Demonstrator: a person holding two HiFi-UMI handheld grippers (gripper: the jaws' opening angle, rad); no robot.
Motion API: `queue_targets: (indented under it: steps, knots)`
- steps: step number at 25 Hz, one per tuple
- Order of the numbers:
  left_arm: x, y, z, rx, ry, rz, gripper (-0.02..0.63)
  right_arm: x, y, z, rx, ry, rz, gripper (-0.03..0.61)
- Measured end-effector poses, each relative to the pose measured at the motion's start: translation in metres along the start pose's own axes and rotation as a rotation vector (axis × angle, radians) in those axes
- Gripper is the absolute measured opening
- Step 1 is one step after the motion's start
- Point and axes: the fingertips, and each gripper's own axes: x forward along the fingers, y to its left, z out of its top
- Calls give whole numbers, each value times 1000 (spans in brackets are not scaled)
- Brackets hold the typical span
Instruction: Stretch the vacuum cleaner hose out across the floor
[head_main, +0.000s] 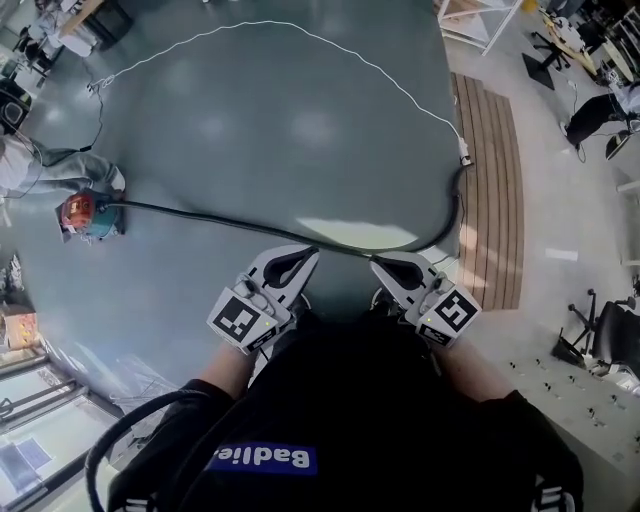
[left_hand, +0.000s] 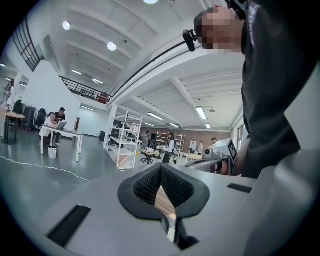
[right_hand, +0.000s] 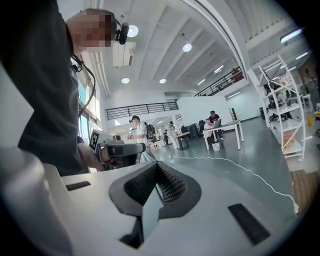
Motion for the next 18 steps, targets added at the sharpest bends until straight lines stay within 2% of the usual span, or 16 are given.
queue_targets:
  steps: [4, 11, 18]
  knots:
    - [24, -23, 0, 49, 14, -30, 9, -20, -4, 6, -26, -18, 17, 5]
    - [31, -64, 6, 30, 19, -65, 9, -40, 15, 10, -69, -36, 37, 5]
    - [23, -69, 0, 13, 22, -69, 9, -36, 19, 13, -95, -26, 45, 5]
